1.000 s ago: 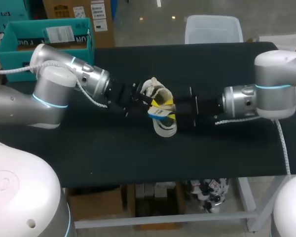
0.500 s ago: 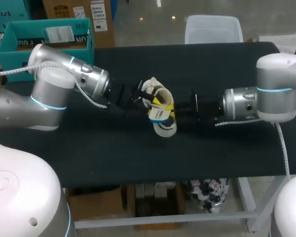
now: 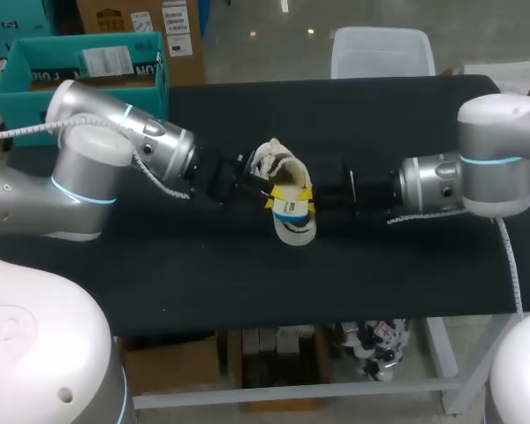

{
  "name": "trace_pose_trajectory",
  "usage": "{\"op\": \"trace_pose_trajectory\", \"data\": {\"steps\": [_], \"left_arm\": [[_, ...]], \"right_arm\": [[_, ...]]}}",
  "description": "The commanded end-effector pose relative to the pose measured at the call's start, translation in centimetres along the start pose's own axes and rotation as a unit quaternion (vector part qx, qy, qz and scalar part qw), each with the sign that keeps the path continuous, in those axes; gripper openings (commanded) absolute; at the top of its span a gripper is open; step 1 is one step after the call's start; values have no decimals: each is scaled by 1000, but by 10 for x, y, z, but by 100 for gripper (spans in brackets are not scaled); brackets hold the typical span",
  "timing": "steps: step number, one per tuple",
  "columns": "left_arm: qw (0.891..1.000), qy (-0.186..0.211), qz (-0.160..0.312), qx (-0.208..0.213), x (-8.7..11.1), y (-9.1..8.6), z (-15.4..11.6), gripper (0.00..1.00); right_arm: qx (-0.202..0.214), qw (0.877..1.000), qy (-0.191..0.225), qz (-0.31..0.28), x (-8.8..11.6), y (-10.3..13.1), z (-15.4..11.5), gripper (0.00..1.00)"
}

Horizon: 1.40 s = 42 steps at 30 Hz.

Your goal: Open the shoe tongue, take the insole out of the shoe, put the insole back into the shoe, and pack the shoe into the shoebox

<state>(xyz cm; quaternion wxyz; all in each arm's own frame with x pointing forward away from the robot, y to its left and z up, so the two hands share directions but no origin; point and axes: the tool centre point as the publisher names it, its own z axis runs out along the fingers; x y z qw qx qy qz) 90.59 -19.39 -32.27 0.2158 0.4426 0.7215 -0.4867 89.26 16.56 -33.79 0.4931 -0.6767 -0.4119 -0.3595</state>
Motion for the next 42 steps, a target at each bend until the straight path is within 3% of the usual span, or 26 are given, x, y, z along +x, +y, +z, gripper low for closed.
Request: {"op": "trace_pose_trajectory", "data": {"steps": [1, 15, 25, 26, 27, 30, 35, 38, 42], "left_arm": [[1000, 4, -5, 1, -1, 10, 4, 0], [999, 27, -21, -10, -1, 39, 15, 0], [999, 27, -29, -13, 0, 42, 14, 0], [999, 26, -29, -12, 0, 41, 14, 0], [999, 26, -29, -12, 0, 41, 13, 0], [999, 24, -29, -13, 1, 39, 12, 0], [999, 21, -31, -14, 3, 36, 11, 0], [999, 20, -31, -15, 3, 35, 10, 0], [999, 19, -30, -16, 2, 34, 10, 0]], "right_arm": [[14, 1000, -24, -8, 8, 10, 10, 0], [16, 997, -68, -20, -2, 33, 18, 0], [14, 997, -72, -13, -1, 29, 16, 0], [10, 997, -74, -15, -1, 27, 15, 28], [9, 997, -73, -16, 0, 25, 14, 42], [2, 997, -71, -20, 2, 16, 9, 65], [-6, 997, -69, -23, 2, 5, 4, 36], [-5, 997, -68, -25, 2, 2, 3, 29], [-5, 997, -68, -27, 1, 0, 2, 0]]}}
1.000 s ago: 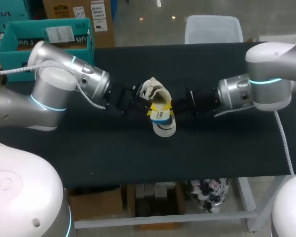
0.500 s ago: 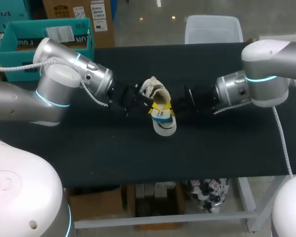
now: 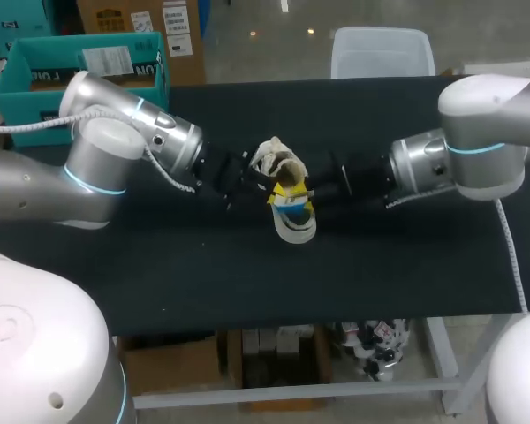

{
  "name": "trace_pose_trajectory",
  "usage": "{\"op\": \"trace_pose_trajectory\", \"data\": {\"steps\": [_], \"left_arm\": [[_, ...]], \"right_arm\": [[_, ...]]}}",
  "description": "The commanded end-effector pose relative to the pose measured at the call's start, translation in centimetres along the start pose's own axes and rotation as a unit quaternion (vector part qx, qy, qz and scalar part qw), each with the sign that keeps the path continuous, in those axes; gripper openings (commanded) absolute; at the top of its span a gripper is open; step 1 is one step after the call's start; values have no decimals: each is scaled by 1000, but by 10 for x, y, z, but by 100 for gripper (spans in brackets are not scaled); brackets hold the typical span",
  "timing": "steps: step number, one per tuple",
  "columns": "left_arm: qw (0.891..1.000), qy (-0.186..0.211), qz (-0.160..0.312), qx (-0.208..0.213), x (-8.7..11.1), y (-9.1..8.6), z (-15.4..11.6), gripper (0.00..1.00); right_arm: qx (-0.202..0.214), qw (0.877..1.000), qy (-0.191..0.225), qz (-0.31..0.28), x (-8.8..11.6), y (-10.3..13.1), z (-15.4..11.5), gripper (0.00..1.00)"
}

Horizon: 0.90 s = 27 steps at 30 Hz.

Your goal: Open the shoe tongue, take the insole out of the shoe, put the insole back into the shoe, and pack the shoe into the shoebox

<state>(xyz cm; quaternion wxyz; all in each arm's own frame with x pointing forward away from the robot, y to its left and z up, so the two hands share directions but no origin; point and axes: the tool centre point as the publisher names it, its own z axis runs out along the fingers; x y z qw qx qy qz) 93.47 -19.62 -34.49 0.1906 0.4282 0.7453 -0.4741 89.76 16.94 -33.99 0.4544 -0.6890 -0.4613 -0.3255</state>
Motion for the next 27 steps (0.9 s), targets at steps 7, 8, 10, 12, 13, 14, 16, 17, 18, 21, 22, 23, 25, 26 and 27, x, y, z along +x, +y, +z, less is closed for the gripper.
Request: {"op": "trace_pose_trajectory", "data": {"steps": [7, 8, 10, 12, 13, 14, 16, 17, 18, 21, 22, 23, 25, 26, 27], "left_arm": [[1000, -4, 1, -3, -1, -7, 0, 0], [1000, -4, 5, -2, -1, -11, -1, 0], [1000, -4, 14, 1, 0, -17, -3, 9], [1000, -9, 22, 7, 1, -24, -6, 10], [1000, -9, 25, 7, 2, -28, -7, 10], [1000, -9, 27, 9, 2, -30, -7, 7], [999, -6, 33, 12, 3, -33, -6, 4], [999, -4, 34, 12, 3, -34, -5, 2], [999, -2, 35, 13, 3, -35, -4, 2], [999, 3, 34, 15, 5, -35, 0, 24], [999, 4, 34, 15, 5, -35, 1, 31], [999, 5, 34, 16, 6, -35, 2, 32], [999, 5, 33, 16, 6, -34, 3, 39], [999, 5, 32, 16, 6, -34, 3, 44], [999, 5, 32, 16, 6, -34, 3, 47]], "right_arm": [[0, 1000, 1, -4, -3, -6, -2, 0], [2, 1000, 0, -5, -3, -5, -2, 0], [3, 1000, -1, -7, -4, -4, -1, 0], [4, 1000, -1, -9, -4, -3, -1, 0], [4, 1000, -1, -9, -4, -3, -1, 0], [4, 1000, -1, -10, -4, -3, -1, 0], [4, 1000, -1, -11, -4, -3, -1, 0], [4, 1000, -2, -12, -3, -3, -1, 0], [5, 1000, -3, -12, -3, -2, -1, 0], [4, 1000, -3, -11, -4, -2, -1, 0], [4, 1000, -3, -10, -5, -2, -1, 0], [4, 1000, -3, -10, -5, -2, -1, 0], [4, 1000, -3, -8, -5, -2, -1, 0], [4, 1000, -3, -8, -5, -2, -1, 0], [4, 1000, -3, -8, -5, -2, -1, 0]]}}
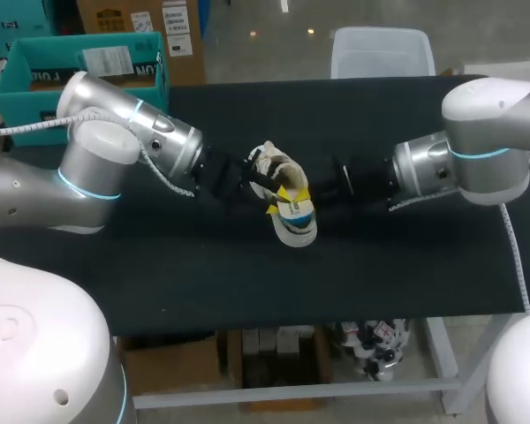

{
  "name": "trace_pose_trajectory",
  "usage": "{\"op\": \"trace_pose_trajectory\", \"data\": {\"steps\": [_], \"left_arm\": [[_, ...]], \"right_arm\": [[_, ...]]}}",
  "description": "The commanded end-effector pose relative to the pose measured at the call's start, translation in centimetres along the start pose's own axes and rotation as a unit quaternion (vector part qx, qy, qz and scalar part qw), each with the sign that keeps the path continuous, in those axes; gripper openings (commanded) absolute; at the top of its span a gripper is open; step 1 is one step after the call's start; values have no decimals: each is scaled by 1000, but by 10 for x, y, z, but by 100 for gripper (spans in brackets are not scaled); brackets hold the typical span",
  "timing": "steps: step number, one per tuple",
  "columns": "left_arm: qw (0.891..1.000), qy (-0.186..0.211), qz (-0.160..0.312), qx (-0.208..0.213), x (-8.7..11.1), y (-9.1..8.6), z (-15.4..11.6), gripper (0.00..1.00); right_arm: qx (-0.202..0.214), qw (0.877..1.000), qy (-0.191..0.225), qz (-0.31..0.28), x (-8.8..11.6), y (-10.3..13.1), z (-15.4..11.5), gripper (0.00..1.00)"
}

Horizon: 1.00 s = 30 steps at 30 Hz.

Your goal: Open the shoe tongue, take the insole out of the shoe, put the insole back into the shoe, and pack the shoe into the shoebox

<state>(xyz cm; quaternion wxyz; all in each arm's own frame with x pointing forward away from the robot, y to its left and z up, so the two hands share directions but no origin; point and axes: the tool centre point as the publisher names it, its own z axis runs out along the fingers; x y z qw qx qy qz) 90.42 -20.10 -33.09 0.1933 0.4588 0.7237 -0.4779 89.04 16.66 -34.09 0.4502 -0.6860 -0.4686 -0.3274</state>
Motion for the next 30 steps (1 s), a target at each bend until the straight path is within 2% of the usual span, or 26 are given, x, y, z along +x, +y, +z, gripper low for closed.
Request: {"op": "trace_pose_trajectory", "data": {"steps": [1, 2, 3, 4, 14, 17, 25, 30], "left_arm": [[1000, -3, -1, -2, 0, 0, 1, 45], [1000, -5, -2, -3, 0, 0, 0, 44], [1000, -6, -2, -4, 0, 0, 0, 18], [1000, -6, -1, -4, 0, -1, -1, 0], [1000, 4, 9, -8, 4, 1, 1, 0], [1000, 13, 10, -17, 4, 11, 2, 0], [999, 18, -2, -29, 1, 32, 0, 0], [999, 18, -8, -29, 0, 35, 1, 0]], "right_arm": [[4, 1000, 0, 1, -1, 4, 2, 0], [3, 1000, 0, 1, -1, 4, 2, 0], [3, 1000, 0, 1, 0, 4, 2, 0], [3, 1000, -1, 1, 0, 5, 2, 0], [9, 1000, -15, -2, -1, 13, 6, 0], [16, 999, -32, -15, -1, 21, 13, 0], [25, 999, -38, -15, 0, 34, 23, 0], [24, 999, -42, -11, -1, 34, 23, 0]]}}
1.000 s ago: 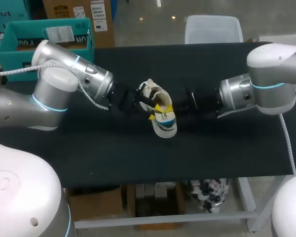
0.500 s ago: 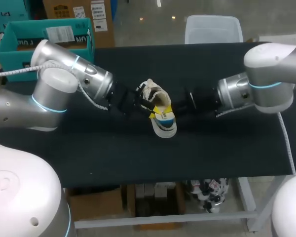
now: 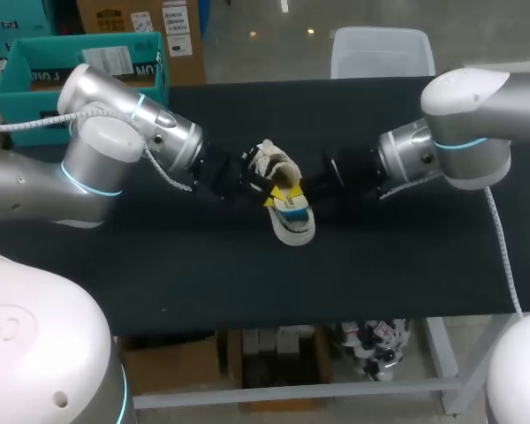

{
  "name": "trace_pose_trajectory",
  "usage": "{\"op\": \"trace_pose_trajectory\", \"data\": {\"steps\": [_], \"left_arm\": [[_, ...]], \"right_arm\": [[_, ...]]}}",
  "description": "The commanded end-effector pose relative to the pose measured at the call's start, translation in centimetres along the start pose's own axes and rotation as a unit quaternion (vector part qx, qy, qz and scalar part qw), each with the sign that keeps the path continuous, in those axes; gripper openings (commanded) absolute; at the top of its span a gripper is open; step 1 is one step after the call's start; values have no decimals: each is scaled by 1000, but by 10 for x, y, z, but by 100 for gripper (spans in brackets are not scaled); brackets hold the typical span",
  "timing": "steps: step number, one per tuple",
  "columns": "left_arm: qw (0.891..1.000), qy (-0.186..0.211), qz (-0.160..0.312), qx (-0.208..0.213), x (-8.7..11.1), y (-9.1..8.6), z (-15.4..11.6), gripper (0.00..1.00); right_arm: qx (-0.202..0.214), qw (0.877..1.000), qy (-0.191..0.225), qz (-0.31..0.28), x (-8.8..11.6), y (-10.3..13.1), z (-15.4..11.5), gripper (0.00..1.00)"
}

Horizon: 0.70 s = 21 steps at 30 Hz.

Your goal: Open the shoe tongue, take the insole out of the shoe, put the insole back into the shoe, and pack the shoe into the shoebox

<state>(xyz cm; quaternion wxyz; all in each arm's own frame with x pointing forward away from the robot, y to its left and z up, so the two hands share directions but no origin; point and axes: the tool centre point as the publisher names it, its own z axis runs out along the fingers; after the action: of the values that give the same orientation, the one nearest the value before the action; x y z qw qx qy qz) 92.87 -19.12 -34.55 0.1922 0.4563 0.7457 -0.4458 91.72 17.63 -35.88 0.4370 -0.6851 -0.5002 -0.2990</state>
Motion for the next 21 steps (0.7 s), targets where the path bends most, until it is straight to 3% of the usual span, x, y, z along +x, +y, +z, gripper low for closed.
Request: {"op": "trace_pose_trajectory", "data": {"steps": [1, 4, 6, 8, 12, 13, 21], "left_arm": [[1000, 0, -2, 4, -3, 5, 7, 0], [1000, -2, -2, 6, -2, 4, 7, 0], [1000, -2, -2, 6, -1, 2, 6, 0], [1000, -3, -2, 6, -1, 1, 6, 0], [1000, -6, -1, 5, -1, -3, 4, 0], [1000, -7, 0, 5, -1, -4, 3, 0], [1000, -13, 0, 3, -2, -9, 1, 0]], "right_arm": [[7, 1000, -2, 4, 2, 4, 5, 0], [4, 1000, -4, 6, 2, -2, 2, 0], [-1, 1000, -6, 8, 3, -7, -1, 85], [-6, 1000, -8, 8, 4, -12, -5, 96], [-13, 1000, -9, 6, 4, -24, -12, 88], [-15, 1000, -9, 5, 4, -26, -13, 77], [-22, 1000, -5, 4, 0, -33, -17, 42]]}}
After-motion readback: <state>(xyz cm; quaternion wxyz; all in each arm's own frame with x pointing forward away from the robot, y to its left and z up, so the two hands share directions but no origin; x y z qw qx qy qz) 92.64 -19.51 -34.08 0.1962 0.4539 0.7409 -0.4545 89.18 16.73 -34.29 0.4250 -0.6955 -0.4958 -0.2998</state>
